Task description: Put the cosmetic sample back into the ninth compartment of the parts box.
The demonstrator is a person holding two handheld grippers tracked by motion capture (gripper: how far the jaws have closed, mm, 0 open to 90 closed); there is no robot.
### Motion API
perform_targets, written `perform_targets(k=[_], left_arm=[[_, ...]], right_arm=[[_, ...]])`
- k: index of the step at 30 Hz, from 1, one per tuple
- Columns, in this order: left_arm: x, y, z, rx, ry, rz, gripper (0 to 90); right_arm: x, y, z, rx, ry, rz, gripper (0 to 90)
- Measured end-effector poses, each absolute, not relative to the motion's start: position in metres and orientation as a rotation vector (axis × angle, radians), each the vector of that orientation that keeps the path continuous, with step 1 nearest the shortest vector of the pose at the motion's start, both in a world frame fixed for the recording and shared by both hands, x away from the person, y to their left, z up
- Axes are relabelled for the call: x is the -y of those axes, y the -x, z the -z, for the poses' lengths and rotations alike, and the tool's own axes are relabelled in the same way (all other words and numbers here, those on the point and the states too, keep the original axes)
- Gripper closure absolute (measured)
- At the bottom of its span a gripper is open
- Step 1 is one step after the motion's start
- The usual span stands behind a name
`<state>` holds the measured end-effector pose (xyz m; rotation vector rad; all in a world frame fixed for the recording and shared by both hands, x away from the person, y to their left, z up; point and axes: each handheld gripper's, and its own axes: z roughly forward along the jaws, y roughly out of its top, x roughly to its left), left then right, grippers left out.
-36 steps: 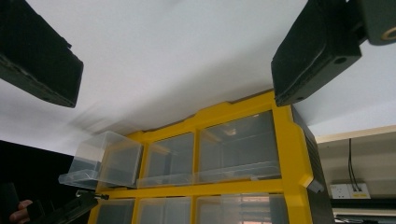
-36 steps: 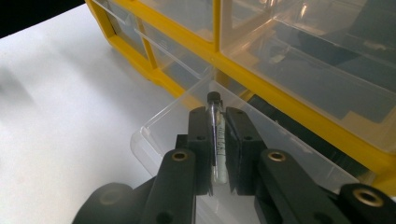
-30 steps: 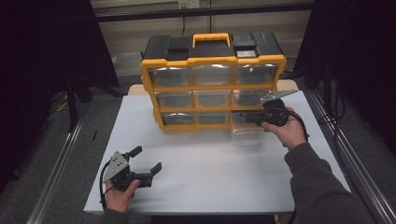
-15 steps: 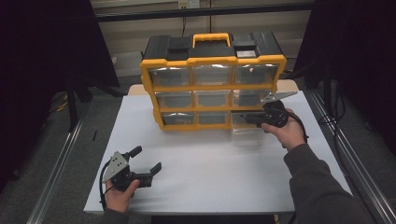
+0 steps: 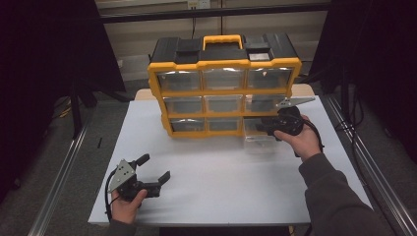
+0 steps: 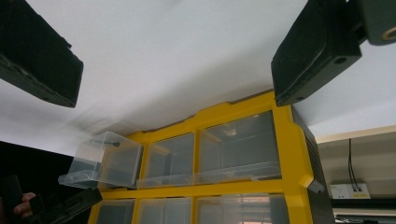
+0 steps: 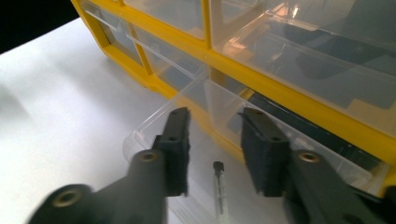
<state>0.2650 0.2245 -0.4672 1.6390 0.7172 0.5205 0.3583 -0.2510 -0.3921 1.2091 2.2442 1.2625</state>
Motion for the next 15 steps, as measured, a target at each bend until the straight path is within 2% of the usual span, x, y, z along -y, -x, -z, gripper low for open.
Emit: perform_targets(k=[15], left_arm=[[-0.224,-0.266,0.468,-0.719,-1.634,-0.516,2.3]], right_arm=[[0.252,-0.340,0.393,-2.165,-1.220,-1.371,30.7]])
